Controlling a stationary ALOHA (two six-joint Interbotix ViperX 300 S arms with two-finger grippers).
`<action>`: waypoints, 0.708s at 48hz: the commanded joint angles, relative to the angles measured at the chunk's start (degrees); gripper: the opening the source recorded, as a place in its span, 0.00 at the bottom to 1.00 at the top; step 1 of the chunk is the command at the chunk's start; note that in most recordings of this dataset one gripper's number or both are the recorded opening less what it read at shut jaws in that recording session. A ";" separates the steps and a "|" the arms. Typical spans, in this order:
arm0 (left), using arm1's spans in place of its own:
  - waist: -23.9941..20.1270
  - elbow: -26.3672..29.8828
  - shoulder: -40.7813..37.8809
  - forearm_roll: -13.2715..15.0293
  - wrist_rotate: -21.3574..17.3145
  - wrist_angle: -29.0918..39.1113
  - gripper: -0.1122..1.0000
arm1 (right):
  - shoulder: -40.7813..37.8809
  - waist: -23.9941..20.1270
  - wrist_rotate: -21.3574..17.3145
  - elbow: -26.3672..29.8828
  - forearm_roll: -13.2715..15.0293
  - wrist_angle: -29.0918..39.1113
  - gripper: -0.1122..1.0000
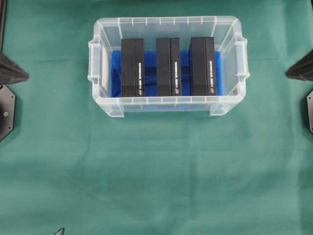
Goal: Take the box out of the case with the right arm.
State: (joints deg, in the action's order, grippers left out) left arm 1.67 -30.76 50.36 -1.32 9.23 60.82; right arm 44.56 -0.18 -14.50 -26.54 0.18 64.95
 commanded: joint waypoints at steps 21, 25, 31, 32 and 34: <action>2.99 6.24 -6.06 -0.09 1.93 23.55 0.10 | -6.06 0.09 -1.41 3.69 1.76 24.70 0.10; 2.99 6.24 -6.06 -0.18 2.11 23.55 0.10 | -6.06 0.00 -2.29 3.69 1.85 24.87 0.10; 2.99 6.42 -6.15 -0.09 2.20 23.55 0.10 | -6.15 0.09 -7.91 3.69 1.93 25.49 0.10; 2.90 6.50 -6.15 -0.18 2.20 23.55 0.10 | -6.24 0.09 -9.40 3.60 1.93 25.49 0.10; 2.90 6.42 -6.15 -0.18 2.20 23.55 0.10 | -6.33 0.09 -12.66 3.69 1.93 25.49 0.10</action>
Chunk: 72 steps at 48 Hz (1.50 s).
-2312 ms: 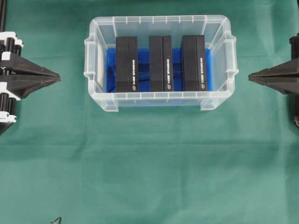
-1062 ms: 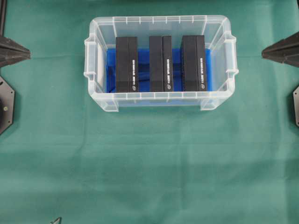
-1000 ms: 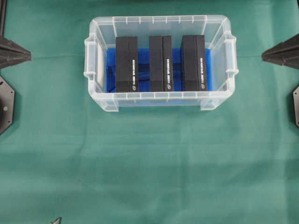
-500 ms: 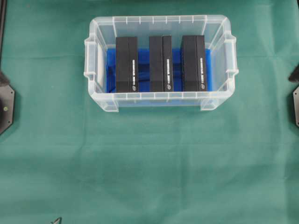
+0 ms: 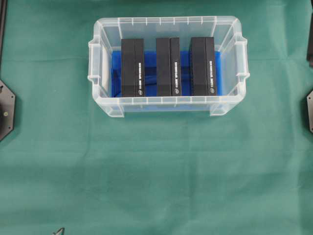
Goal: Take the box out of the case with the right arm.
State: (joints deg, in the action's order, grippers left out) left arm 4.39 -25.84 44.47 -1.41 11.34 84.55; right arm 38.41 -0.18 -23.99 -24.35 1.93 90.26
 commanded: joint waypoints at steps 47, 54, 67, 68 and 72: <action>0.26 2.20 -0.26 -0.09 0.18 -0.09 0.10 | -2.29 12.13 -45.62 1.93 1.05 0.00 0.10; 0.26 2.20 -0.35 -0.09 0.09 0.09 0.10 | -3.43 18.54 -39.73 2.11 1.05 -0.79 0.10; 0.26 2.20 -0.26 -0.09 0.18 0.18 0.10 | -5.54 21.27 -37.88 2.37 1.05 -1.58 0.10; 0.26 2.20 -0.35 -0.18 0.09 0.09 0.10 | -5.63 21.27 -37.88 2.37 1.05 -1.58 0.10; 0.18 2.20 -0.35 -0.09 0.09 0.18 0.10 | -5.45 21.27 -37.97 2.20 1.05 -1.49 0.10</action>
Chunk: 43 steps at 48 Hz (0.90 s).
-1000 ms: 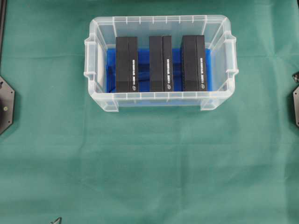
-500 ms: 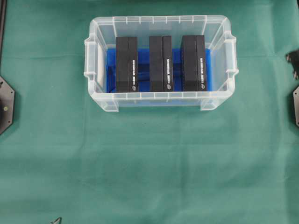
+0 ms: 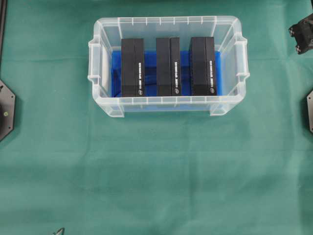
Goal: Take the box out of the case with the right arm.
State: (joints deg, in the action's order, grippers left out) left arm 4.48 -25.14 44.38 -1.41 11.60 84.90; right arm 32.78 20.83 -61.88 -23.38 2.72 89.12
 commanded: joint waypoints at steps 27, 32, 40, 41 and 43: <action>0.18 1.49 -0.26 -0.18 -0.26 0.88 0.10 | 0.00 0.26 -3.87 0.26 2.29 0.00 0.80; 0.18 1.49 -0.26 -0.18 -0.26 0.79 0.10 | 0.00 0.26 -4.75 0.26 2.64 0.00 0.95; 0.09 1.49 -0.26 -0.18 -0.18 1.23 0.10 | 0.00 0.26 -5.27 0.18 2.72 0.44 0.93; 0.18 1.49 -0.26 -0.09 -0.09 1.41 0.10 | 0.00 0.26 -5.27 0.18 2.72 0.62 0.93; 0.18 1.49 -0.26 -0.09 -0.09 1.76 0.10 | 0.00 0.26 -5.27 0.18 2.72 1.05 0.93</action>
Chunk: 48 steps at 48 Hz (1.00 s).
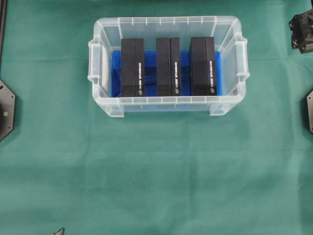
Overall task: Take the box out of the case with the right arm.
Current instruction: 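Move the open right gripper over the middle black RealSense box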
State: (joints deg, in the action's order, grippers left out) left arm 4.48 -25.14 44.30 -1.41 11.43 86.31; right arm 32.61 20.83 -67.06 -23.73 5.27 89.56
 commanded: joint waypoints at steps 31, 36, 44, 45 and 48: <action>0.18 2.11 -2.90 -0.18 -0.35 1.32 0.10 | -4.22 -0.62 -5.10 2.81 0.00 -2.64 0.92; 0.18 2.20 -3.16 -0.18 -0.44 1.32 0.10 | -7.56 -1.93 -6.94 5.19 0.00 -4.31 0.92; 0.18 2.20 -3.08 -0.18 -0.44 1.32 0.10 | -15.12 -4.57 -8.88 11.60 0.00 -5.54 0.92; 0.18 2.29 -3.08 -0.18 -0.44 1.32 0.10 | -16.08 -4.92 -9.05 12.48 0.00 -5.63 0.92; 0.09 2.20 -3.08 -0.18 -0.44 1.32 0.10 | -19.16 -5.89 -9.32 15.29 0.18 -5.80 0.92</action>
State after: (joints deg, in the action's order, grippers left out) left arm 4.48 -24.52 41.31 -1.41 10.99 87.80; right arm 16.26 16.08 -76.11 -13.01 5.27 84.38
